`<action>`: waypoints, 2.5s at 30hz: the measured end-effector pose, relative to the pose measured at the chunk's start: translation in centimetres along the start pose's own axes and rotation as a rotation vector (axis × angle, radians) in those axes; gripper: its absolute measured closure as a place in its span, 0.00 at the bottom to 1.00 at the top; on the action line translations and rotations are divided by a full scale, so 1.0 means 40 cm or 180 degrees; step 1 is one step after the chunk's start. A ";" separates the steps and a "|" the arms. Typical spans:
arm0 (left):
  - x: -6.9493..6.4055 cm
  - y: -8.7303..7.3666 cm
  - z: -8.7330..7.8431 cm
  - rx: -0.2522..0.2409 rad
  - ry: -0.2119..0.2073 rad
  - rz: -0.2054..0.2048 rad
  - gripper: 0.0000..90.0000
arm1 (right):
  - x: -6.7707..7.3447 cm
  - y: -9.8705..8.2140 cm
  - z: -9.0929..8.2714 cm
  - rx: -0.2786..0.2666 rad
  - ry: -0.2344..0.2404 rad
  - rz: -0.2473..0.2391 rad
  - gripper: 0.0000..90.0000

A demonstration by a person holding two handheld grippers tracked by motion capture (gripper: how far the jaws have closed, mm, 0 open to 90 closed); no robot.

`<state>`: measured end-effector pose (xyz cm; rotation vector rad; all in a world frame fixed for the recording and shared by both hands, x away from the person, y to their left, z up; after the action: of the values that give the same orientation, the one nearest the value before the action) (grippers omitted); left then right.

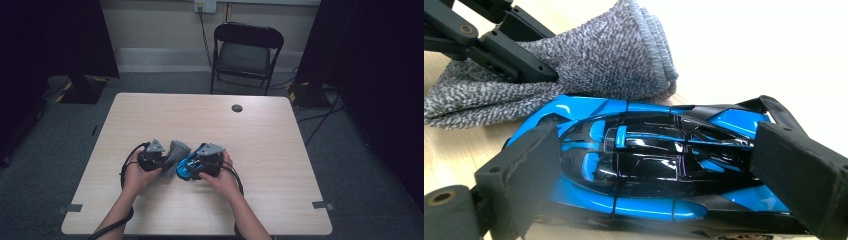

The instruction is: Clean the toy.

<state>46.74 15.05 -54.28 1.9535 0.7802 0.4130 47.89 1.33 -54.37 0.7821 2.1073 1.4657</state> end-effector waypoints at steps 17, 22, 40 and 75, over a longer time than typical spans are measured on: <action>-0.019 -0.031 -0.057 -0.0016 -0.0023 -0.0052 0.79 | -0.001 0.000 0.000 -0.0007 0.0001 -0.0003 0.06; -0.034 -0.040 -0.071 -0.0075 -0.0028 -0.0072 0.79 | -0.001 0.000 0.000 -0.0009 0.0001 -0.0003 0.06; -0.072 -0.056 -0.133 0.0067 -0.0150 -0.0237 0.80 | 0.001 0.000 -0.001 -0.0022 0.0000 -0.0002 0.06; -0.146 0.088 -0.141 -0.0317 -0.0290 -0.0047 0.79 | -0.015 0.072 -0.133 -0.0062 0.0318 -0.0125 0.13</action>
<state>40.40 13.63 -48.26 1.8594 0.7024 0.3450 45.43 -1.91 -49.85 0.6692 2.1655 1.5310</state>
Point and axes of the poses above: each handheld gripper's, and its own axes: z roughly forward along the jaws, y roughly out of its top, x roughly to its left, the point moved 9 cm from there along z, roughly forward along the jaws, and after that the axes turned 15 degrees about -x, right-handed, at the moved point
